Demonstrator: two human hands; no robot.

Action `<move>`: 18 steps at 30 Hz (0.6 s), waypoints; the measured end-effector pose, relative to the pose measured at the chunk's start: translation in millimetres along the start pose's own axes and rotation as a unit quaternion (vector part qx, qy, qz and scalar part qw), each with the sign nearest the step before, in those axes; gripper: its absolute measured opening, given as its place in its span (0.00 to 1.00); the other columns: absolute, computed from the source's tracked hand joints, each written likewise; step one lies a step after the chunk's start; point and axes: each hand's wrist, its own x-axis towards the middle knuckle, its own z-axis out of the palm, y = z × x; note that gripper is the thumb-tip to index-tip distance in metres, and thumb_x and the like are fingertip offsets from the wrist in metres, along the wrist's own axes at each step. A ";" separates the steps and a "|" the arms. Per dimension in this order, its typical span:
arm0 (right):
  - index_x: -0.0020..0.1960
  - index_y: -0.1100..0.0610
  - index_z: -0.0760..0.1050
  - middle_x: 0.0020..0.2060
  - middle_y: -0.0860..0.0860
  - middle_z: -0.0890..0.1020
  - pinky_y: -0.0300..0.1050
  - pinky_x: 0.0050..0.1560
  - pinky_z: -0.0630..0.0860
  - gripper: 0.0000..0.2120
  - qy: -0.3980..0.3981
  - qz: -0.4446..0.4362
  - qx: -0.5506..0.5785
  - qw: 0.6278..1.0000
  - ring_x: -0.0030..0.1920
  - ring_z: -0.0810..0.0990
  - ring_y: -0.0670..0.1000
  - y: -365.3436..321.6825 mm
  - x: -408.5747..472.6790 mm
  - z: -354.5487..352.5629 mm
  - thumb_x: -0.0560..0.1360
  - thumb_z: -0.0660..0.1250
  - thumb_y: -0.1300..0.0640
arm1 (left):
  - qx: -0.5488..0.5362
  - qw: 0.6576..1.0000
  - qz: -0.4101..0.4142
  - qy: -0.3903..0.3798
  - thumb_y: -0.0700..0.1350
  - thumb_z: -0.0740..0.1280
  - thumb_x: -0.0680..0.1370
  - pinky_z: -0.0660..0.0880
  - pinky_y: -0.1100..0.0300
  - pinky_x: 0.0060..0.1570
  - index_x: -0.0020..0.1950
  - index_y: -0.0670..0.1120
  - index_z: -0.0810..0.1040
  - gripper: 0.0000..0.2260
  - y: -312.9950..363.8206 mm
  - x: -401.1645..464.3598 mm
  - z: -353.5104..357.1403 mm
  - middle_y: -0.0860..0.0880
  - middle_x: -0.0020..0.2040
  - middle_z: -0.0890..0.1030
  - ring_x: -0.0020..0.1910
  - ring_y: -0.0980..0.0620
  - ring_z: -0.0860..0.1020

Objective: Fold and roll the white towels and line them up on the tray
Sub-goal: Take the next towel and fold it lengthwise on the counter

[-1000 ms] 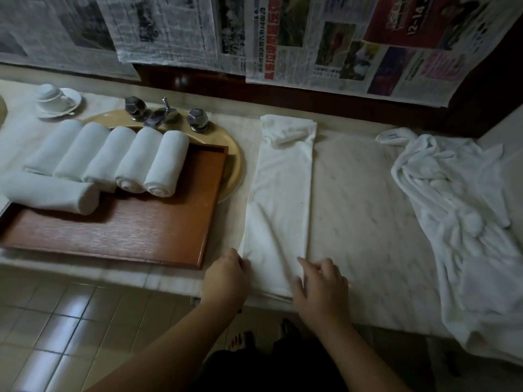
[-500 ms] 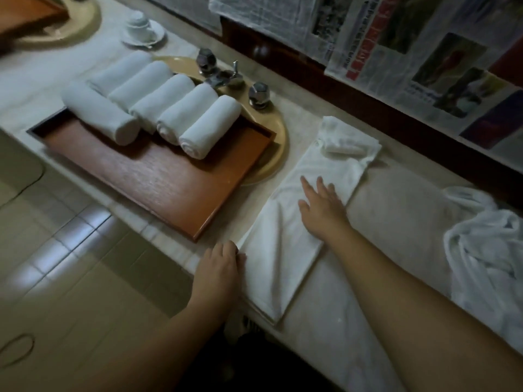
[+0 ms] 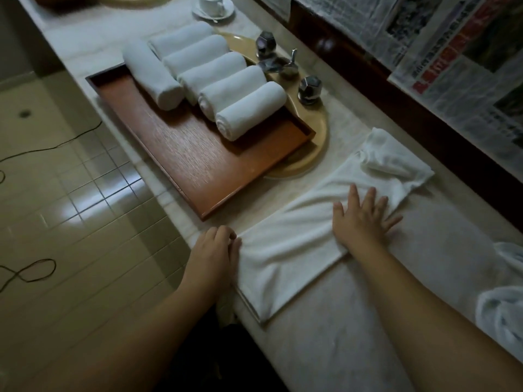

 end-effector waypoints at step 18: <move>0.81 0.36 0.32 0.83 0.46 0.36 0.65 0.80 0.36 0.30 0.000 -0.152 -0.026 0.988 0.82 0.35 0.56 9.4 3.8 14.8 0.83 0.38 0.33 | 0.146 0.983 -0.006 -0.110 0.74 0.47 0.81 0.43 0.46 0.82 0.85 0.40 0.43 0.46 36.8 -54.9 32.6 0.42 0.85 0.42 0.84 0.46 0.40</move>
